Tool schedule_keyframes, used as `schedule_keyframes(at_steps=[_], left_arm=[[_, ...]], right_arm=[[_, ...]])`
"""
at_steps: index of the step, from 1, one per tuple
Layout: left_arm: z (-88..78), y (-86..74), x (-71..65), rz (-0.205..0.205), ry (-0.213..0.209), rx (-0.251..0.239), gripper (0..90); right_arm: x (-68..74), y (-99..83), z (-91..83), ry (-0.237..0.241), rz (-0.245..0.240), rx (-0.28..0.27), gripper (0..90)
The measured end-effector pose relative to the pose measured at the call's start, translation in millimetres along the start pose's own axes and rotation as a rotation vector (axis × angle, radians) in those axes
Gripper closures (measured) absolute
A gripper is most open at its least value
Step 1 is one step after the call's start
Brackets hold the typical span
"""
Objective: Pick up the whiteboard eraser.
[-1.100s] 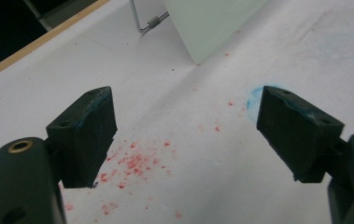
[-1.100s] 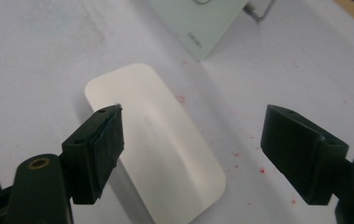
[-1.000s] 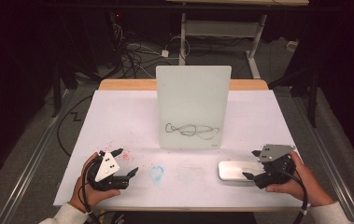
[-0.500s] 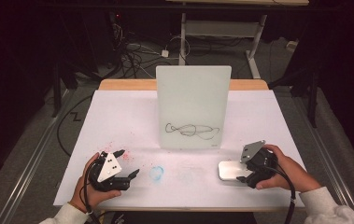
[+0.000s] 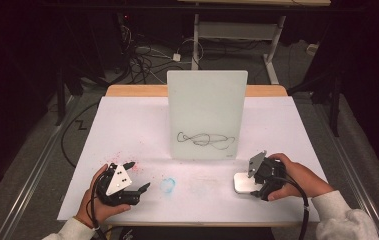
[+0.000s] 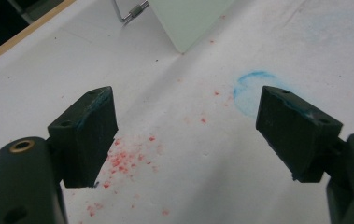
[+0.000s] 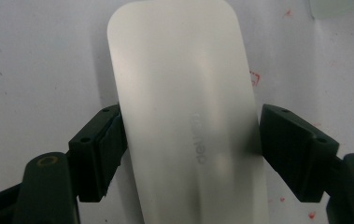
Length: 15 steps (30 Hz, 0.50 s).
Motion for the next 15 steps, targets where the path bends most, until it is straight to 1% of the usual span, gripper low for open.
schedule_keyframes(at_steps=[2,4,5,7,8,9,11,13,15], left_arm=[[0.8,0.4,-1.0,0.003,-0.005,0.000,19.7],[1.3,0.4,-1.4,0.005,-0.007,0.002,19.7],[1.7,0.3,-1.6,0.006,-0.008,0.005,19.7],[2.2,0.2,-1.8,0.007,-0.006,0.008,19.7],[2.4,0.1,-1.5,0.004,-0.001,0.011,19.7],[2.4,0.0,-1.2,0.004,0.001,0.013,19.7],[2.2,0.0,-0.6,-0.001,-0.001,0.011,19.7],[2.1,0.1,-0.8,0.001,0.001,0.012,19.7],[2.0,0.3,-1.2,0.002,0.000,0.011,19.7]], right_arm=[[-0.3,0.0,1.3,0.015,-0.009,0.006,26.8],[-1.7,1.0,3.4,0.021,-0.043,-0.002,27.4],[-2.7,1.7,4.1,0.033,-0.057,0.000,27.6],[-2.3,1.8,4.2,0.037,-0.058,0.008,28.0],[-2.1,2.2,3.9,0.048,-0.061,0.029,28.3],[-3.4,3.4,5.1,0.045,-0.092,0.020,28.5],[-3.0,3.7,5.7,0.046,-0.089,0.019,28.6],[-1.8,3.3,5.0,0.047,-0.082,0.030,29.0],[-1.4,2.1,3.5,0.041,-0.093,0.022,29.7]])
Point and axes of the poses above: each handheld gripper's, and its own axes: z roughly forward along the jaws, y roughly out of its top, x roughly to its left, the point moved 6 cm from there along z, roughly forward along the jaws, and after that the axes turned 9 degrees about -y, right-handed, at the moved point
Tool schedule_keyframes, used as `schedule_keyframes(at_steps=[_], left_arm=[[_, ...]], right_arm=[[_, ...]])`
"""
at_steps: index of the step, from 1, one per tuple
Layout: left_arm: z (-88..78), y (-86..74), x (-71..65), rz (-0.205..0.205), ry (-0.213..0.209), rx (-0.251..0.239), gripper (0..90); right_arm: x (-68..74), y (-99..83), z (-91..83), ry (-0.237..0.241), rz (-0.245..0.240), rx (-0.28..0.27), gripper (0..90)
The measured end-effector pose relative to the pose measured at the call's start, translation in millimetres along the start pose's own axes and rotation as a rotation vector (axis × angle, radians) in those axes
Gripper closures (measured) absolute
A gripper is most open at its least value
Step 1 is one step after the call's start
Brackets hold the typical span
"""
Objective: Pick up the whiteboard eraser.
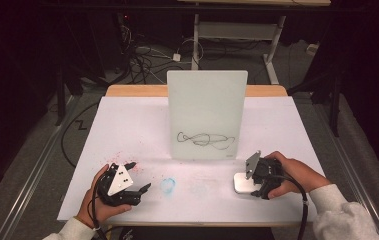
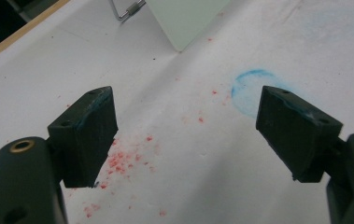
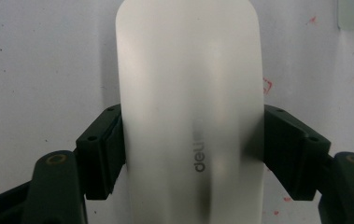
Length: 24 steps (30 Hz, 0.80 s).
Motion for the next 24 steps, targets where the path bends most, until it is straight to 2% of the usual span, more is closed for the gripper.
schedule_keyframes(at_steps=[4,5,6,7,8,9,12,13,14,15,16,17,24], left_arm=[[-0.3,0.0,0.3,0.001,0.001,0.000,19.7],[-0.7,0.0,0.2,0.002,0.000,0.000,19.7],[-0.7,0.0,0.2,0.002,0.000,0.000,19.7],[-0.8,0.1,0.2,0.003,0.002,0.000,19.7],[-0.8,0.1,0.2,0.004,0.003,0.000,19.7],[-0.8,0.2,0.1,0.003,0.002,0.000,19.7],[-0.5,-0.1,0.1,0.004,0.002,0.003,19.7],[-0.6,-0.1,0.1,0.005,0.001,0.003,19.7],[-0.6,0.0,0.4,0.005,0.003,0.002,19.7],[-0.6,0.0,0.4,0.005,0.003,0.002,19.7],[-0.6,0.0,0.5,0.004,0.003,0.001,19.7],[-0.7,0.1,0.6,0.003,0.003,0.000,19.7],[-1.3,0.0,0.7,0.005,0.005,-0.002,19.7]], right_arm=[[-0.2,-1.0,-2.4,-0.002,-0.006,-0.038,31.0],[-1.2,-2.0,-4.3,-0.019,0.015,-0.057,31.0],[-1.2,-2.0,-4.3,-0.019,0.015,-0.057,31.0],[-2.3,-3.1,-5.7,-0.039,0.025,-0.067,31.1],[-2.3,-3.1,-5.7,-0.039,0.025,-0.067,31.1],[-3.6,-4.1,-7.3,-0.051,0.053,-0.090,31.1],[-3.3,-5.2,-9.2,-0.059,0.079,-0.113,31.1],[-5.6,-5.8,-12.7,-0.088,0.101,-0.149,31.1],[-4.7,-6.0,-15.4,-0.094,0.145,-0.160,31.1],[-7.0,-4.4,-17.7,-0.108,0.130,-0.197,31.1],[-7.0,-4.4,-17.7,-0.108,0.130,-0.197,31.1],[-8.4,-2.4,-24.0,-0.146,0.180,-0.232,31.1],[-10.9,10.3,-38.2,-0.267,0.253,-0.298,31.1]])
Point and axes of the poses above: each handheld gripper's, and its own axes: z roughly forward along the jaws, y roughly out of its top, x roughly to its left, the point moved 6 cm from there along z, roughly forward along the jaws, and after that the axes turned 9 degrees about -y, right-handed, at the moved point
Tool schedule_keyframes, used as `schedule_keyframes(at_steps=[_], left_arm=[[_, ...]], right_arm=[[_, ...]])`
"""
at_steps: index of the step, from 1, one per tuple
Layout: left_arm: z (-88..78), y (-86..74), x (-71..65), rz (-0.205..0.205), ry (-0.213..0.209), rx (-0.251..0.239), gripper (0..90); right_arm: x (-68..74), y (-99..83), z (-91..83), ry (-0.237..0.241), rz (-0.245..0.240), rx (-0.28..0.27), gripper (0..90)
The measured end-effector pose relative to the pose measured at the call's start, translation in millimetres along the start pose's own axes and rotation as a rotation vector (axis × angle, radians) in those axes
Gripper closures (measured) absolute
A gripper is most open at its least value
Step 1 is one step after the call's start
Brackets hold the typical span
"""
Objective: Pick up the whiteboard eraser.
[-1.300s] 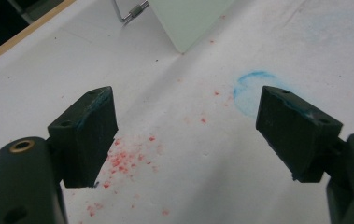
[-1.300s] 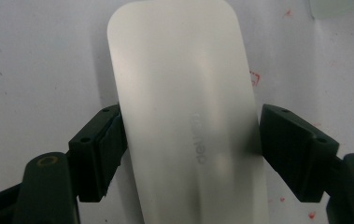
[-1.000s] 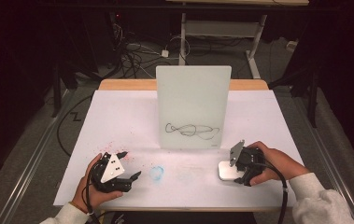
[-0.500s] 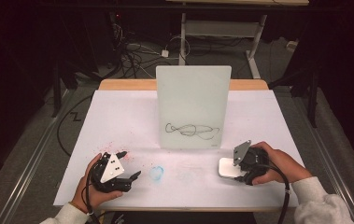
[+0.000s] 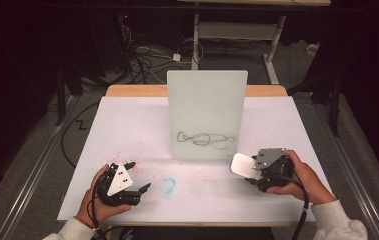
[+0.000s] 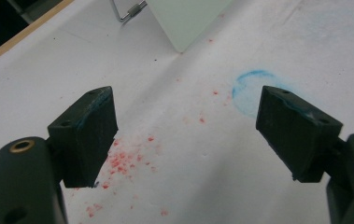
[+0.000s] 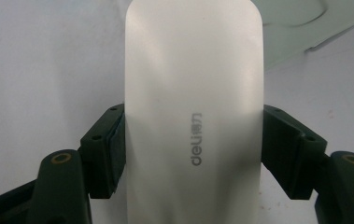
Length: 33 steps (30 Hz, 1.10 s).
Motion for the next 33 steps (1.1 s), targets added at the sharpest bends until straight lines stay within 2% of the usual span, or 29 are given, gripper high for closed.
schedule_keyframes(at_steps=[1,3,6,16,19,25,33], left_arm=[[0.0,0.0,0.0,0.000,0.000,0.000,19.7],[-0.5,-0.1,0.6,-0.001,-0.001,-0.003,19.7],[-1.2,-0.2,1.3,-0.003,0.002,-0.007,19.7],[-0.9,-1.3,4.3,-0.013,0.000,-0.012,19.7],[-0.9,-1.9,6.1,-0.014,-0.003,-0.014,19.7],[-1.5,-2.5,7.7,-0.017,-0.003,-0.019,19.7],[-2.3,-2.9,7.1,-0.015,-0.004,-0.018,19.7]], right_arm=[[0.0,0.0,0.0,0.000,0.000,0.000,31.1],[2.2,8.1,-1.1,-0.031,0.017,-0.035,31.1],[4.9,15.0,-1.2,-0.047,0.037,-0.071,31.1],[10.0,24.3,-8.4,-0.115,0.106,-0.159,31.1],[10.4,25.3,-9.7,-0.145,0.133,-0.168,31.1],[11.5,26.9,-9.0,-0.154,0.169,-0.196,31.1],[13.9,31.0,-7.1,-0.175,0.167,-0.213,31.1]])
Point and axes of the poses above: each handheld gripper's, and its own axes: z roughly forward along the jaws, y roughly out of its top, x roughly to its left, the point moved 6 cm from there along z, roughly forward along the jaws, and after that the axes turned 9 degrees about -y, right-handed, at the moved point
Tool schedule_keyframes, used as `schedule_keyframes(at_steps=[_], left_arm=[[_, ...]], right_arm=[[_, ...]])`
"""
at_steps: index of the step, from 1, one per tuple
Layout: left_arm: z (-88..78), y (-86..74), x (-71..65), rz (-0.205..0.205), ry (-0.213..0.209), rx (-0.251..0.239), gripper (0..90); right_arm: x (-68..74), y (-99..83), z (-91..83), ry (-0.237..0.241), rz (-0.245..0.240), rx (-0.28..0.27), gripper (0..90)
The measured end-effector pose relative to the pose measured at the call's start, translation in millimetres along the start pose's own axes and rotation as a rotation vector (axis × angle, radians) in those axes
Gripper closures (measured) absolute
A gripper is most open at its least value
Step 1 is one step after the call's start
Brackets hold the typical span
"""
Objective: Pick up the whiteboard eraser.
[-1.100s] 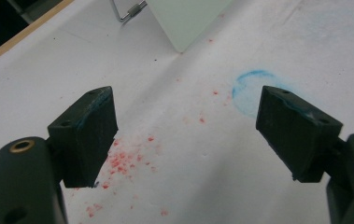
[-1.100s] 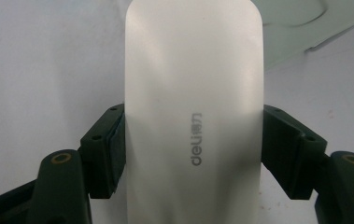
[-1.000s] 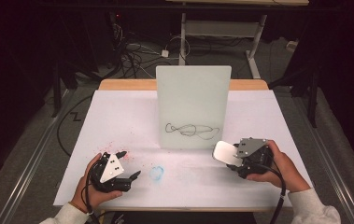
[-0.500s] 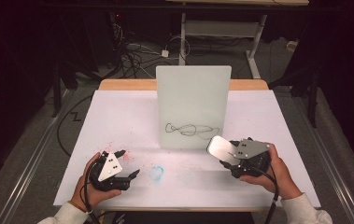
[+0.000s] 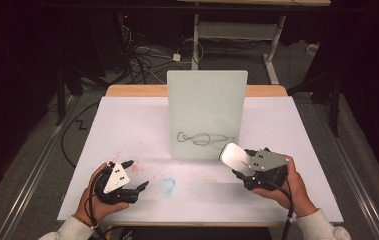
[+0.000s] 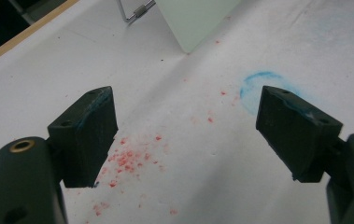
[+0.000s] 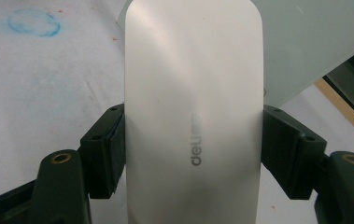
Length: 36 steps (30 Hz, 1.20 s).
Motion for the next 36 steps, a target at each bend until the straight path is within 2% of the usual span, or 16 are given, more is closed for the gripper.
schedule_keyframes(at_steps=[12,17,29,36], left_arm=[[-9.0,-7.6,0.9,-0.023,0.024,-0.002,19.7],[-12.9,-9.9,0.6,-0.032,0.035,-0.008,19.7],[-15.7,-12.9,0.2,-0.041,0.046,-0.002,19.7],[-18.0,-13.9,0.6,-0.050,0.049,-0.009,19.7]], right_arm=[[6.9,12.3,11.8,-0.004,-0.011,-0.025,31.1],[13.3,17.6,16.0,0.028,-0.029,-0.037,31.1],[22.9,25.9,21.2,0.052,-0.046,-0.050,31.1],[28.5,29.7,26.7,0.030,-0.058,-0.045,31.1]])
Point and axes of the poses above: each handheld gripper's, and its own axes: z roughly forward along the jaws, y roughly out of its top, x roughly to its left, the point moved 6 cm from there along z, roughly forward along the jaws, and after that the axes turned 9 degrees about -y, right-handed, at the moved point
